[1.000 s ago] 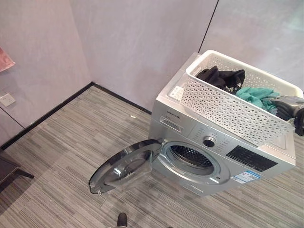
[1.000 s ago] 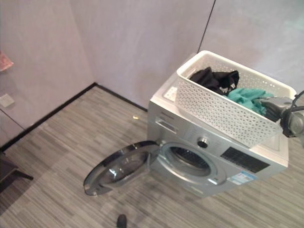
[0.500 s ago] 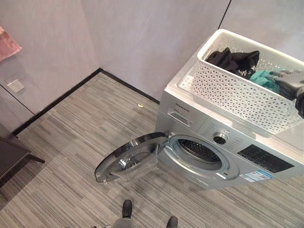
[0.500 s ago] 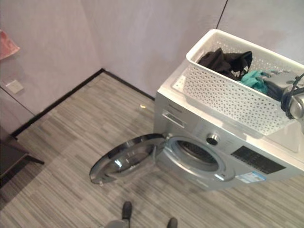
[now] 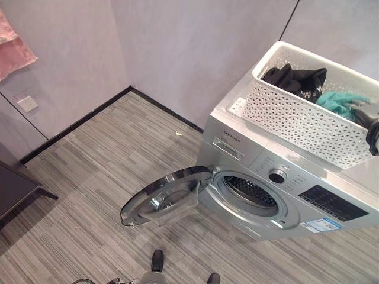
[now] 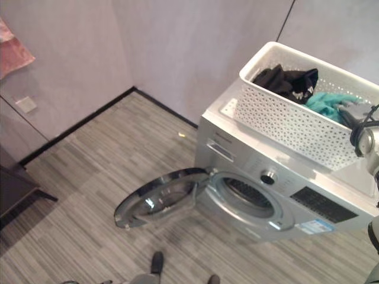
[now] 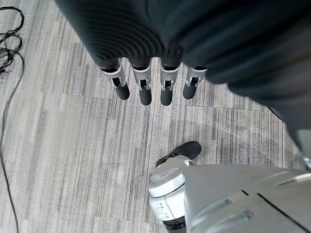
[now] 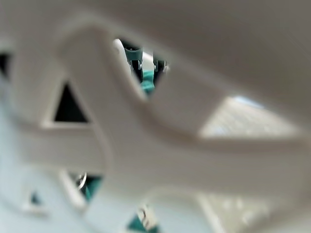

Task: Grab the laundry basket,head to the washer,open it,put in the laundry and shut it.

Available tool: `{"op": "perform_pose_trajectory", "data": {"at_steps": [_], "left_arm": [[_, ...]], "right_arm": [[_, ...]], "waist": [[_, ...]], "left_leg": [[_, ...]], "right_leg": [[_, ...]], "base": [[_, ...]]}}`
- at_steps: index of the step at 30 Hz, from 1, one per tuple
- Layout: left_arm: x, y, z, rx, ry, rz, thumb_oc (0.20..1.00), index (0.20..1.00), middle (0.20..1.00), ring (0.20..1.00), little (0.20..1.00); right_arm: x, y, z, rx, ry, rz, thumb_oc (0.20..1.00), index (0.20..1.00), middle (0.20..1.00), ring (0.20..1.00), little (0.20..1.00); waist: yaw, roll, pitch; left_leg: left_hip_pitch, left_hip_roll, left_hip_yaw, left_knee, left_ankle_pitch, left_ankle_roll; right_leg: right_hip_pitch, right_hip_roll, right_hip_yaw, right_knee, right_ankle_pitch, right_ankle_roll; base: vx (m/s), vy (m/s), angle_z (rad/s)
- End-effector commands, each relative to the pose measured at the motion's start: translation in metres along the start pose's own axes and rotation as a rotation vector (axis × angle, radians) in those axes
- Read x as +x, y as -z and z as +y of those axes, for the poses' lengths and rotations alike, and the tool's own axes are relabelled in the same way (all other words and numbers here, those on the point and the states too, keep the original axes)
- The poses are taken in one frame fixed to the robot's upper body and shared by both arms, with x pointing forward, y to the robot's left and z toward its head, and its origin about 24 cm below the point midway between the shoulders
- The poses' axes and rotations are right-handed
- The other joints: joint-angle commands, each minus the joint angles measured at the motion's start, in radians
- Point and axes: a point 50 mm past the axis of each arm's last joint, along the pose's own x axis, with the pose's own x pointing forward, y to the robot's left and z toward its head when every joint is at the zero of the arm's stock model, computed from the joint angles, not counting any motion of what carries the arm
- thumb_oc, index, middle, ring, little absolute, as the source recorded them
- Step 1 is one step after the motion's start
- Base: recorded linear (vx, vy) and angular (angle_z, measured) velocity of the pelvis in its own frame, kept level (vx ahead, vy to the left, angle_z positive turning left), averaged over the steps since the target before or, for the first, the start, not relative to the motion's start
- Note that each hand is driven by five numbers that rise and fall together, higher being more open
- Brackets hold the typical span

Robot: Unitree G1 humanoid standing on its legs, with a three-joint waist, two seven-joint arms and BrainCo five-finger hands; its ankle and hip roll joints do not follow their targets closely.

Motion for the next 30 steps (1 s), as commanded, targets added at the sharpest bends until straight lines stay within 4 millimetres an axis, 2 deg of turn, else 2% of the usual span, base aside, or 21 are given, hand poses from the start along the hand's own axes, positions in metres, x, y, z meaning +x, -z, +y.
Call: {"op": "perform_pose_trajectory", "data": {"at_steps": [1,5,7,17,18,22,26,29,30], "left_arm": [[0.0,-0.004,-0.02,0.053,0.085,-0.005,1.0,1.0,1.0,1.0,1.0],[0.0,-0.003,-0.022,0.054,0.097,0.0,1.0,1.0,1.0,1.0,1.0],[-0.001,0.002,-0.023,0.067,0.106,0.016,1.0,1.0,1.0,1.0,1.0],[-0.001,0.005,-0.025,0.047,0.107,0.038,1.0,1.0,1.0,1.0,1.0],[-0.001,0.003,-0.024,0.039,0.101,0.035,1.0,1.0,1.0,1.0,1.0],[-0.001,0.003,-0.024,0.026,0.094,0.035,1.0,1.0,1.0,1.0,1.0],[-0.001,0.001,-0.026,0.012,0.084,0.034,1.0,1.0,1.0,1.0,1.0],[-0.001,0.0,-0.028,0.014,0.08,0.035,1.0,1.0,1.0,1.0,1.0],[0.0,0.0,-0.027,0.015,0.078,0.036,1.0,1.0,1.0,1.0,1.0]], "right_arm": [[0.001,0.001,0.022,0.031,-0.148,0.019,1.0,1.0,1.0,1.0,1.0],[0.001,0.007,0.032,0.152,-0.193,0.064,1.0,1.0,1.0,1.0,1.0],[0.002,0.007,0.031,0.189,-0.221,0.074,0.2,0.2,0.2,0.2,0.2],[0.008,-0.006,-0.003,0.276,-0.121,0.034,0.2,0.2,0.2,0.2,0.2],[0.009,-0.009,-0.015,0.298,-0.067,0.016,0.2,0.2,0.2,0.2,0.2],[0.008,-0.01,-0.029,0.345,0.01,0.008,0.2,0.2,0.2,0.2,0.2],[0.005,-0.005,-0.046,0.499,0.17,0.017,0.2,0.2,0.2,0.2,0.2],[0.003,0.003,-0.047,0.652,0.263,0.059,0.2,0.2,0.2,0.2,0.2],[0.003,0.003,-0.047,0.654,0.262,0.06,0.2,0.2,0.2,0.2,0.2]], "waist": [[0.04,0.011,-0.005],[0.042,0.014,-0.008],[0.048,0.019,-0.009],[0.044,0.024,-0.024],[0.04,0.024,-0.026],[0.034,0.023,-0.029],[0.026,0.028,-0.038],[0.022,0.032,-0.045],[0.023,0.031,-0.045]], "left_leg": [[0.031,0.044,0.042,0.005,-0.046,-0.048],[0.024,0.043,0.039,0.005,-0.041,-0.047],[0.031,0.044,0.037,0.005,-0.044,-0.048],[0.036,0.045,0.035,0.005,-0.041,-0.047],[0.038,0.046,0.038,0.005,-0.042,-0.046],[0.044,0.047,0.042,0.005,-0.046,-0.044],[0.059,0.047,0.045,0.005,-0.053,-0.039],[0.068,0.046,0.044,0.005,-0.059,-0.034],[0.069,0.046,0.044,0.005,-0.059,-0.034]], "right_leg": [[-0.053,-0.039,0.007,-0.001,0.091,0.059],[-0.057,-0.04,0.005,-0.001,0.091,0.058],[-0.049,-0.038,0.004,-0.001,0.086,0.057],[-0.045,-0.035,0.007,-0.001,0.085,0.052],[-0.045,-0.033,0.01,-0.001,0.085,0.051],[-0.044,-0.032,0.015,-0.001,0.086,0.05],[-0.036,-0.033,0.021,-0.001,0.087,0.049],[-0.027,-0.034,0.021,-0.001,0.085,0.047],[-0.027,-0.034,0.021,-0.001,0.084,0.047]], "base": [[0.02,-0.035,0.0],[0.0,0.0,0.0],[0.0,0.0,0.0],[0.0,-0.003,0.0],[0.0,0.0,0.0],[0.0,0.0,0.0],[0.0,0.0,0.0],[0.0,0.0,0.0],[0.0,0.0,0.0]]}}
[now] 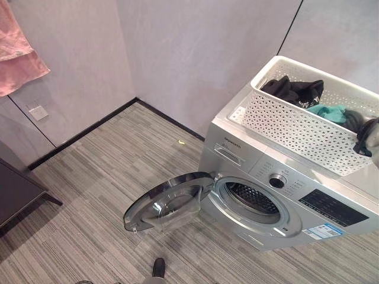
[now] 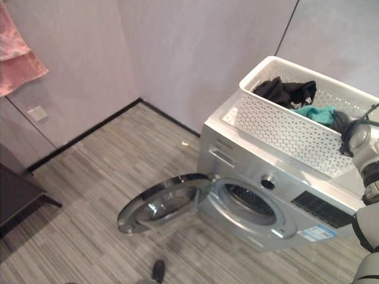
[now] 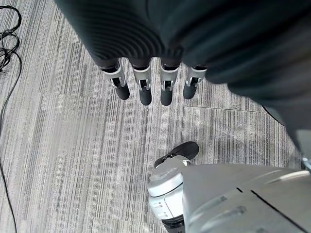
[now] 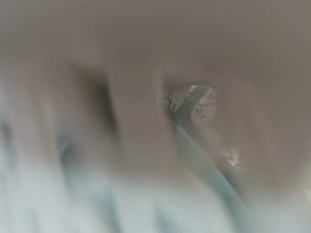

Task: Grab the laundry basket,head to the washer,open it,put in the laundry and shut it.

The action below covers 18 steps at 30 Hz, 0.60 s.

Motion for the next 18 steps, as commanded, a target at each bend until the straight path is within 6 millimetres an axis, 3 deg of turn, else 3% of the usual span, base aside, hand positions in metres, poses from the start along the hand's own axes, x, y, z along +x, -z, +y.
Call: {"op": "perform_pose_trajectory", "data": {"at_steps": [1,8,12,18], "left_arm": [[0.001,-0.004,-0.02,-0.004,0.038,0.017,1.0,1.0,1.0,1.0,1.0],[0.0,0.0,-0.016,-0.02,0.001,0.037,1.0,1.0,1.0,1.0,1.0],[0.0,0.001,-0.013,-0.041,-0.015,0.042,1.0,1.0,1.0,1.0,1.0],[0.001,-0.001,-0.005,-0.088,-0.055,0.029,1.0,1.0,1.0,1.0,1.0]], "right_arm": [[0.0,-0.004,-0.028,0.139,0.195,0.013,0.2,0.2,0.2,0.2,0.2],[-0.001,-0.006,-0.046,0.543,0.37,-0.006,0.2,0.2,0.2,0.2,0.2],[0.0,-0.013,-0.055,0.66,0.389,-0.033,0.2,0.2,0.2,0.2,0.2],[-0.001,-0.042,-0.085,0.888,0.445,-0.155,0.2,0.2,0.2,0.2,0.2]], "waist": [[0.016,0.009,0.002],[0.02,0.013,-0.027],[0.022,0.01,-0.037],[0.02,0.007,-0.057]], "left_leg": [[0.066,0.047,0.045,0.005,-0.066,-0.034],[0.1,0.045,0.053,0.005,-0.074,-0.027],[0.112,0.045,0.055,0.005,-0.074,-0.027],[0.125,0.043,0.057,0.005,-0.072,-0.027]], "right_leg": [[-0.029,-0.034,0.019,-0.001,0.08,0.049],[-0.003,-0.033,0.024,-0.001,0.072,0.044],[0.006,-0.032,0.026,-0.001,0.071,0.043],[0.021,-0.031,0.024,-0.001,0.069,0.04]], "base": [[0.0,0.0,0.0],[0.0,0.001,0.0],[0.0,0.0,0.0],[-0.01,0.001,0.0]]}}
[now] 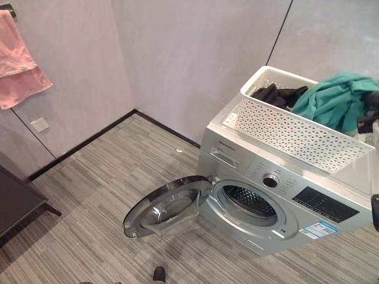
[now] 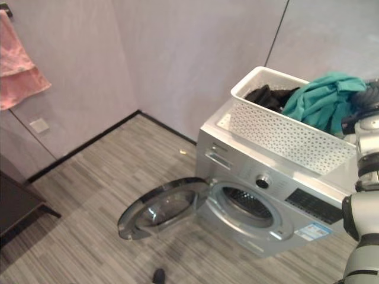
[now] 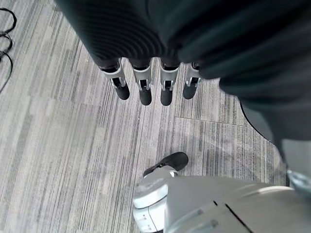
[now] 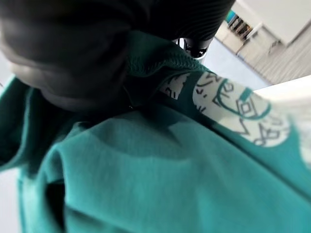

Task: Grab the laundry basket,head to the washer,open it,put in the laundry and shut it.

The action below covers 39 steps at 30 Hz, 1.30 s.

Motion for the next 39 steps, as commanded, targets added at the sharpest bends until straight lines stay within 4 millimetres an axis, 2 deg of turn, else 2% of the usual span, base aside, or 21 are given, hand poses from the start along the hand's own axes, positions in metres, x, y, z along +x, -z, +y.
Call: {"op": "perform_pose_trajectory", "data": {"at_steps": [1,2,4,10,12,13,15,16,18,20,21,23,24,26,28,30,31,33,36,37,39], "left_arm": [[0.0,0.003,0.0,-0.007,-0.027,0.019,1.0,1.0,1.0,1.0,1.0],[0.0,0.002,0.0,-0.008,-0.026,0.018,1.0,1.0,1.0,1.0,1.0],[0.0,-0.003,0.002,-0.011,-0.045,-0.005,1.0,1.0,1.0,1.0,1.0],[0.001,-0.017,0.004,-0.02,-0.062,-0.072,1.0,1.0,1.0,1.0,1.0],[0.0,-0.034,0.007,-0.002,-0.075,-0.16,1.0,1.0,1.0,1.0,1.0],[0.0,-0.038,0.009,0.004,-0.081,-0.178,1.0,1.0,1.0,1.0,1.0],[-0.007,-0.069,0.019,0.018,-0.085,-0.344,1.0,1.0,1.0,1.0,1.0],[-0.007,-0.068,0.02,0.018,-0.085,-0.342,1.0,1.0,1.0,1.0,1.0],[-0.024,-0.096,0.038,0.001,-0.077,-0.537,1.0,1.0,1.0,1.0,1.0],[-0.047,-0.11,0.06,-0.054,-0.063,-0.686,1.0,1.0,1.0,1.0,1.0],[-0.07,-0.111,0.076,-0.095,-0.041,-0.781,1.0,1.0,1.0,1.0,1.0],[-0.082,-0.111,0.086,-0.104,-0.038,-0.823,1.0,1.0,1.0,1.0,1.0],[-0.105,-0.114,0.099,-0.137,-0.021,-0.913,1.0,1.0,1.0,1.0,1.0],[-0.118,-0.115,0.108,-0.149,-0.029,-0.958,1.0,1.0,1.0,1.0,1.0],[-0.143,-0.124,0.122,-0.198,-0.052,-1.078,1.0,1.0,1.0,1.0,1.0],[-0.144,-0.123,0.122,-0.198,-0.053,-1.076,1.0,1.0,1.0,1.0,1.0],[-0.166,-0.138,0.124,-0.277,-0.04,-1.213,1.0,1.0,1.0,1.0,1.0],[-0.182,-0.15,0.12,-0.301,-0.007,-1.303,1.0,1.0,1.0,1.0,1.0],[-0.19,-0.161,0.115,-0.302,0.013,-1.361,1.0,1.0,1.0,1.0,1.0],[-0.202,-0.175,0.111,-0.304,0.025,-1.445,1.0,1.0,1.0,1.0,1.0],[-0.2,-0.181,0.11,-0.354,0.023,-1.458,1.0,1.0,1.0,1.0,1.0]], "right_arm": [[0.004,-0.063,-0.023,0.202,0.11,-0.209,0.2,0.2,0.2,0.2,0.2],[0.004,-0.064,-0.023,0.202,0.11,-0.21,0.2,0.2,0.2,0.2,0.2],[0.003,-0.083,-0.023,0.385,0.124,-0.27,0.2,0.2,0.2,0.2,0.2],[-0.012,-0.159,-0.026,0.69,0.17,-0.483,0.2,0.2,0.2,0.2,0.2],[-0.026,-0.19,-0.029,0.757,0.204,-0.6,0.2,0.2,0.2,0.2,0.2],[-0.029,-0.196,-0.03,0.782,0.21,-0.627,0.2,0.2,0.2,0.2,0.2],[-0.042,-0.218,-0.036,0.874,0.216,-0.72,0.2,0.2,0.2,0.2,0.2],[-0.042,-0.217,-0.036,0.875,0.218,-0.718,0.2,0.2,0.2,0.2,0.2],[-0.054,-0.231,-0.033,0.916,0.179,-0.793,0.2,0.2,0.2,0.2,0.2],[-0.059,-0.234,-0.02,0.924,0.125,-0.814,0.2,0.2,0.2,0.2,0.2],[-0.063,-0.235,-0.003,0.924,0.053,-0.824,0.2,0.2,0.2,0.2,0.2],[-0.064,-0.233,0.006,0.92,0.021,-0.818,0.2,0.2,0.2,0.2,0.2],[-0.07,-0.232,0.027,0.928,-0.063,-0.82,0.2,0.2,0.2,0.2,0.2],[-0.072,-0.23,0.034,0.925,-0.087,-0.819,0.2,0.2,0.2,0.2,0.2],[-0.077,-0.223,0.053,0.956,-0.159,-0.808,0.2,0.2,0.2,0.2,0.2],[-0.078,-0.223,0.054,0.957,-0.159,-0.807,0.2,0.2,0.2,0.2,0.2],[-0.085,-0.217,0.067,0.97,-0.21,-0.807,0.2,0.2,0.2,0.2,0.2],[-0.089,-0.212,0.075,0.974,-0.24,-0.8,0.2,0.2,0.2,0.2,0.2],[-0.093,-0.208,0.085,0.994,-0.279,-0.787,0.2,0.2,0.2,0.2,0.2],[-0.103,-0.205,0.098,1.028,-0.338,-0.783,0.2,0.2,0.2,0.2,0.2],[-0.114,-0.204,0.109,1.038,-0.409,-0.793,0.2,0.2,0.2,0.2,0.2]], "waist": [[0.038,-0.02,-0.062],[0.037,-0.019,-0.061],[0.039,-0.018,-0.066],[0.048,-0.011,-0.087],[0.063,-0.008,-0.095],[0.064,-0.007,-0.095],[0.081,-0.001,-0.096],[0.079,-0.003,-0.097],[0.096,0.007,-0.093],[0.106,0.012,-0.09],[0.113,0.017,-0.086],[0.11,0.014,-0.087],[0.118,0.02,-0.083],[0.116,0.017,-0.084],[0.119,0.013,-0.081],[0.116,0.011,-0.082],[0.119,0.01,-0.075],[0.116,0.007,-0.072],[0.111,0.005,-0.072],[0.106,0.006,-0.07],[0.097,0.005,-0.069]], "left_leg": [[0.06,0.042,0.05,0.006,-0.07,-0.031],[0.06,0.042,0.049,0.006,-0.07,-0.031],[0.061,0.041,0.044,0.006,-0.069,-0.03],[0.063,0.038,0.029,0.006,-0.066,-0.03],[0.057,0.035,0.015,0.006,-0.062,-0.031],[0.056,0.033,0.01,0.006,-0.061,-0.031],[0.053,0.028,-0.012,0.006,-0.059,-0.033],[0.051,0.027,-0.015,0.006,-0.058,-0.032],[0.051,0.023,-0.03,0.006,-0.058,-0.03],[0.052,0.021,-0.039,0.006,-0.063,-0.03],[0.054,0.019,-0.044,0.006,-0.063,-0.029],[0.051,0.016,-0.047,0.006,-0.056,-0.027],[0.056,0.017,-0.052,0.006,-0.061,-0.029],[0.054,0.015,-0.054,0.006,-0.055,-0.028],[0.061,0.014,-0.059,0.006,-0.061,-0.031],[0.058,0.011,-0.06,0.006,-0.055,-0.029],[0.066,0.013,-0.064,0.006,-0.06,-0.032],[0.067,0.013,-0.066,0.006,-0.055,-0.03],[0.066,0.012,-0.067,0.006,-0.055,-0.029],[0.071,0.013,-0.062,0.006,-0.057,-0.028],[0.075,0.016,-0.054,0.006,-0.059,-0.028]], "right_leg": [[-0.04,-0.03,0.016,-0.001,0.068,0.042],[-0.039,-0.03,0.015,-0.001,0.068,0.042],[-0.035,-0.029,0.011,-0.001,0.066,0.041],[-0.023,-0.032,-0.002,-0.001,0.065,0.041],[-0.017,-0.034,-0.014,-0.001,0.063,0.041],[-0.015,-0.035,-0.019,-0.001,0.063,0.041],[-0.004,-0.04,-0.039,-0.001,0.062,0.041],[-0.004,-0.04,-0.041,-0.001,0.063,0.042],[0.005,-0.042,-0.054,-0.001,0.06,0.041],[0.014,-0.041,-0.062,-0.001,0.054,0.042],[0.02,-0.042,-0.069,-0.001,0.054,0.041],[0.019,-0.044,-0.072,-0.001,0.06,0.04],[0.028,-0.043,-0.076,-0.001,0.053,0.039],[0.029,-0.045,-0.079,-0.001,0.056,0.038],[0.04,-0.043,-0.082,-0.001,0.048,0.036],[0.037,-0.046,-0.084,-0.001,0.052,0.035],[0.048,-0.043,-0.087,-0.001,0.044,0.031],[0.051,-0.043,-0.089,-0.001,0.045,0.029],[0.051,-0.044,-0.089,-0.001,0.044,0.028],[0.05,-0.045,-0.083,-0.001,0.043,0.026],[0.049,-0.045,-0.074,-0.001,0.042,0.024]], "base": [[0.0,0.0,0.0],[-0.03,-0.005,0.03],[-0.03,-0.002,0.04],[-0.01,0.004,0.01],[-0.03,0.018,0.19],[-0.05,0.024,0.29],[-0.04,0.016,0.26],[-0.02,0.007,0.29],[-0.01,0.013,0.18],[-0.01,0.004,0.13],[0.0,0.0,0.16],[-0.02,0.005,0.07],[-0.01,0.001,0.06],[-0.01,-0.002,0.04],[0.0,-0.005,0.02],[-0.01,-0.011,0.17],[0.0,-0.03,0.21],[-0.01,-0.016,0.07],[0.0,0.0,0.0],[0.0,0.0,0.0],[-0.01,-0.004,-0.02]]}}
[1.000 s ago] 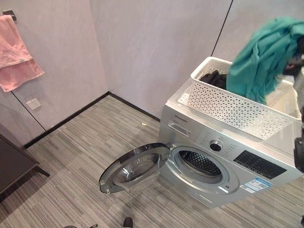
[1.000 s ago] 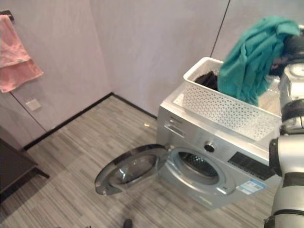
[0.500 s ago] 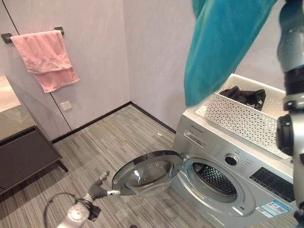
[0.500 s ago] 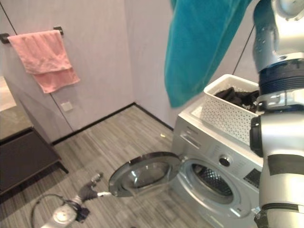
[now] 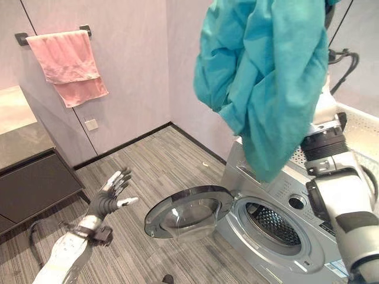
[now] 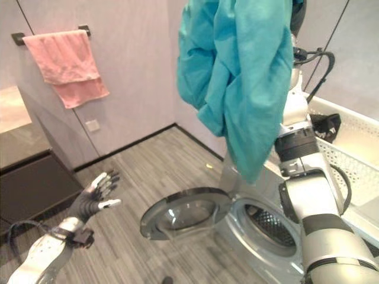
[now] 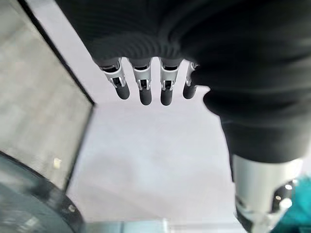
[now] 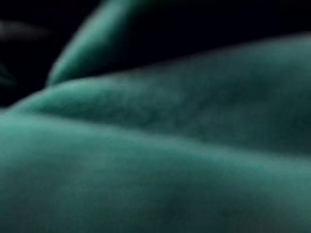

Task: Grab the laundry basket,head to the washer,open it,put in the laundry and shut it.

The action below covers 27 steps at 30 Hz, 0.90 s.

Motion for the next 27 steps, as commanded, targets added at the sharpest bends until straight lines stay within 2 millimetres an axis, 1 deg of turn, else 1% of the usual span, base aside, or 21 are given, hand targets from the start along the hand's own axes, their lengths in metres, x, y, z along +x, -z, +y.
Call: {"op": "perform_pose_trajectory", "data": {"at_steps": [1,3,4,6,8,9,10,12,13,14,15,18,19,20,22,23,26,27], "left_arm": [[0.009,-0.015,0.002,-0.018,-0.053,-0.119,1.0,1.0,1.0,1.0,1.0],[0.016,-0.022,0.002,0.017,-0.075,-0.163,1.0,1.0,1.0,1.0,1.0],[0.019,-0.025,0.002,0.039,-0.082,-0.176,1.0,1.0,1.0,1.0,1.0],[0.024,-0.031,0.001,0.05,-0.075,-0.212,1.0,1.0,1.0,1.0,1.0],[0.031,-0.038,-0.001,0.055,-0.075,-0.252,1.0,1.0,1.0,1.0,1.0],[0.036,-0.041,-0.004,0.054,-0.073,-0.273,1.0,1.0,1.0,1.0,1.0],[0.037,-0.041,-0.004,0.054,-0.072,-0.273,1.0,1.0,1.0,1.0,1.0],[0.045,-0.047,-0.009,0.054,-0.069,-0.303,1.0,1.0,1.0,1.0,1.0],[0.049,-0.051,-0.014,0.049,-0.057,-0.323,1.0,1.0,1.0,1.0,1.0],[0.054,-0.054,-0.021,0.024,-0.045,-0.338,1.0,1.0,1.0,1.0,1.0],[0.055,-0.056,-0.023,0.021,-0.04,-0.345,1.0,1.0,1.0,1.0,1.0],[0.056,-0.067,-0.034,0.0,0.017,-0.392,1.0,1.0,1.0,1.0,1.0],[0.055,-0.072,-0.037,-0.016,0.035,-0.412,1.0,1.0,1.0,1.0,1.0],[0.055,-0.076,-0.041,-0.046,0.056,-0.432,1.0,1.0,1.0,1.0,1.0],[0.054,-0.076,-0.041,-0.047,0.057,-0.431,1.0,1.0,1.0,1.0,1.0],[0.054,-0.087,-0.061,-0.143,0.158,-0.476,1.0,1.0,1.0,1.0,1.0],[0.054,-0.09,-0.065,-0.148,0.18,-0.489,1.0,1.0,1.0,1.0,1.0],[0.054,-0.094,-0.072,-0.155,0.223,-0.505,1.0,1.0,1.0,1.0,1.0]], "right_arm": [[-0.002,-0.018,0.025,0.079,-0.132,-0.073,0.2,0.2,0.2,0.2,0.2],[-0.015,-0.017,0.038,0.063,-0.231,-0.071,0.2,0.2,0.2,0.2,0.2],[-0.017,-0.016,0.037,0.036,-0.244,-0.071,0.2,0.2,0.2,0.2,0.2],[-0.02,-0.017,0.038,-0.078,-0.292,-0.09,0.2,0.2,0.2,0.2,0.2],[-0.022,-0.016,0.039,-0.131,-0.287,-0.111,0.2,0.2,0.2,0.2,0.2],[-0.025,-0.012,0.042,-0.13,-0.281,-0.103,0.2,0.2,0.2,0.2,0.2],[-0.025,-0.012,0.041,-0.132,-0.281,-0.103,0.2,0.2,0.2,0.2,0.2],[-0.032,-0.005,0.046,-0.082,-0.278,-0.076,0.2,0.2,0.2,0.2,0.2],[-0.04,0.0,0.05,-0.033,-0.285,-0.055,0.2,0.2,0.2,0.2,0.2],[-0.058,0.007,0.055,0.133,-0.278,-0.016,0.2,0.2,0.2,0.2,0.2],[-0.067,0.007,0.056,0.179,-0.291,-0.013,0.2,0.2,0.2,0.2,0.2],[-0.088,0.016,0.059,0.203,-0.309,0.029,0.2,0.2,0.2,0.2,0.2],[-0.091,0.018,0.06,0.188,-0.315,0.036,0.2,0.2,0.2,0.2,0.2],[-0.094,0.02,0.06,0.136,-0.327,0.037,0.2,0.2,0.2,0.2,0.2],[-0.094,0.02,0.061,0.135,-0.327,0.037,0.2,0.2,0.2,0.2,0.2],[-0.102,0.032,0.062,0.027,-0.321,0.066,0.2,0.2,0.2,0.2,0.2],[-0.104,0.034,0.063,0.002,-0.32,0.064,0.2,0.2,0.2,0.2,0.2],[-0.107,0.036,0.064,-0.063,-0.339,0.057,0.2,0.2,0.2,0.2,0.2]], "waist": [[-0.007,-0.018,-0.055],[-0.014,-0.015,-0.052],[-0.017,-0.014,-0.052],[-0.02,-0.012,-0.051],[-0.023,-0.008,-0.052],[-0.025,-0.008,-0.052],[-0.024,-0.008,-0.052],[-0.026,-0.007,-0.05],[-0.029,-0.006,-0.049],[-0.037,-0.003,-0.046],[-0.042,-0.001,-0.042],[-0.045,0.004,-0.041],[-0.045,0.006,-0.04],[-0.046,0.008,-0.039],[-0.045,0.008,-0.039],[-0.044,0.014,-0.033],[-0.044,0.015,-0.031],[-0.044,0.017,-0.028]], "left_leg": [[0.043,0.042,0.065,0.006,-0.075,-0.031],[0.048,0.045,0.075,0.006,-0.076,-0.031],[0.049,0.045,0.078,0.006,-0.077,-0.031],[0.052,0.046,0.083,0.006,-0.078,-0.031],[0.055,0.047,0.086,0.006,-0.08,-0.031],[0.056,0.048,0.089,0.006,-0.081,-0.031],[0.057,0.048,0.089,0.006,-0.081,-0.031],[0.06,0.049,0.093,0.006,-0.082,-0.032],[0.06,0.049,0.095,0.006,-0.082,-0.032],[0.062,0.05,0.102,0.006,-0.081,-0.032],[0.062,0.051,0.105,0.006,-0.081,-0.031],[0.062,0.05,0.109,0.006,-0.083,-0.027],[0.062,0.049,0.109,0.006,-0.084,-0.026],[0.061,0.049,0.11,0.006,-0.084,-0.024],[0.062,0.049,0.111,0.006,-0.084,-0.024],[0.064,0.044,0.112,0.006,-0.088,-0.017],[0.066,0.044,0.113,0.006,-0.089,-0.016],[0.067,0.042,0.112,0.006,-0.092,-0.013]], "right_leg": [[-0.052,-0.042,0.043,-0.001,0.067,0.012],[-0.053,-0.042,0.051,-0.001,0.069,0.011],[-0.053,-0.042,0.054,-0.001,0.069,0.011],[-0.053,-0.041,0.059,-0.001,0.07,0.011],[-0.053,-0.041,0.064,-0.001,0.07,0.01],[-0.053,-0.041,0.064,-0.001,0.071,0.01],[-0.053,-0.041,0.064,-0.001,0.071,0.01],[-0.055,-0.041,0.068,-0.001,0.072,0.01],[-0.055,-0.04,0.071,-0.001,0.072,0.008],[-0.058,-0.041,0.077,-0.001,0.075,0.007],[-0.06,-0.041,0.08,-0.001,0.076,0.007],[-0.065,-0.044,0.085,-0.001,0.079,0.008],[-0.066,-0.046,0.085,-0.001,0.081,0.008],[-0.067,-0.047,0.087,-0.001,0.083,0.009],[-0.067,-0.047,0.087,-0.001,0.083,0.009],[-0.068,-0.052,0.093,-0.001,0.087,0.011],[-0.067,-0.053,0.094,-0.001,0.087,0.011],[-0.068,-0.055,0.098,-0.001,0.087,0.012]], "base": [[0.0,0.0,0.0],[-0.01,0.0,-0.04],[-0.01,0.005,-0.07],[-0.01,0.007,-0.11],[-0.01,0.004,-0.13],[-0.01,0.001,-0.06],[0.0,0.001,-0.03],[0.0,0.0,0.0],[0.0,0.0,0.0],[0.0,0.0,0.0],[0.0,0.0,0.0],[-0.01,0.007,-0.07],[-0.01,0.011,-0.13],[-0.01,0.012,-0.16],[0.0,0.012,-0.14],[0.01,0.017,-0.06],[0.0,0.0,0.0],[0.0,0.0,0.0]]}}
